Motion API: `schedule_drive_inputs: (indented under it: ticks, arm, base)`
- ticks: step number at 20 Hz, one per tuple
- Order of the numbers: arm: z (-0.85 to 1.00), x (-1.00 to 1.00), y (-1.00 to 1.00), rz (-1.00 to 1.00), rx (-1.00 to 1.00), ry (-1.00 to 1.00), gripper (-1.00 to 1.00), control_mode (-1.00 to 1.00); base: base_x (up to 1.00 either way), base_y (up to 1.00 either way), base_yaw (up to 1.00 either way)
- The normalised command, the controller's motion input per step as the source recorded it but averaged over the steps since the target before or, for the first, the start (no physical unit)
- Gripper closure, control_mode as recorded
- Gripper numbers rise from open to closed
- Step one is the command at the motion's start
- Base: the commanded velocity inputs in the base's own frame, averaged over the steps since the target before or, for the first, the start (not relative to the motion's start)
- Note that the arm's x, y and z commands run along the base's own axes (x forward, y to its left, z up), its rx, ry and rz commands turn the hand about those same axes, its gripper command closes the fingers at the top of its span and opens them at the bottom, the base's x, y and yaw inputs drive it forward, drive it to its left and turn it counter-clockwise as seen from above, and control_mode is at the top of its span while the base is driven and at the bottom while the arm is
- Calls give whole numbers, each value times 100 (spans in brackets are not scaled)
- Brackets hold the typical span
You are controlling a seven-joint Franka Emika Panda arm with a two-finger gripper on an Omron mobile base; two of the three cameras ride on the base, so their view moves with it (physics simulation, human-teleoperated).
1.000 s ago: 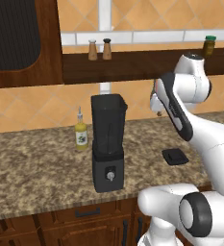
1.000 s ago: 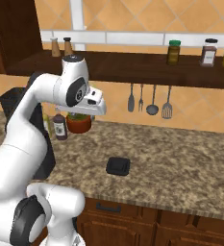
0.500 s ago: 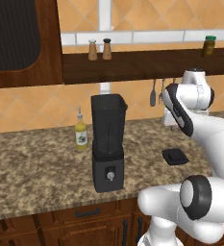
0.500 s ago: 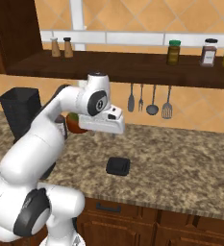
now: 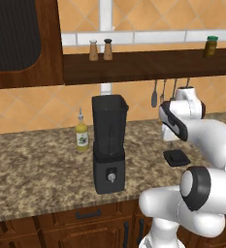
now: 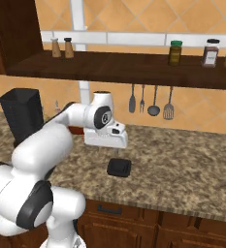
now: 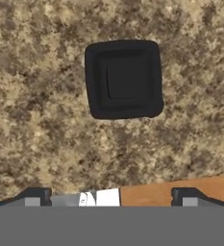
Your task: Close the lid blender by securely placing the lid on top.
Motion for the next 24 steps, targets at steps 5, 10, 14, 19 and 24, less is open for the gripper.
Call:
schedule_drive_inputs:
  ticks: [5,10,14,19,24]
  arm:
    - [-61,2,-20,0,11,0,-100,-100]
    - [-34,32,-29,0,8,0,-100,-100]
    - [-4,29,-10,4,0,-2,-100,-100]
    - [-20,19,0,0,-1,0,-100,-100]
    - [-50,5,0,0,0,0,-100,-100]
  base:
    - [0,0,0]
    - [0,0,0]
    - [0,0,0]
    - [0,0,0]
    - [0,0,0]
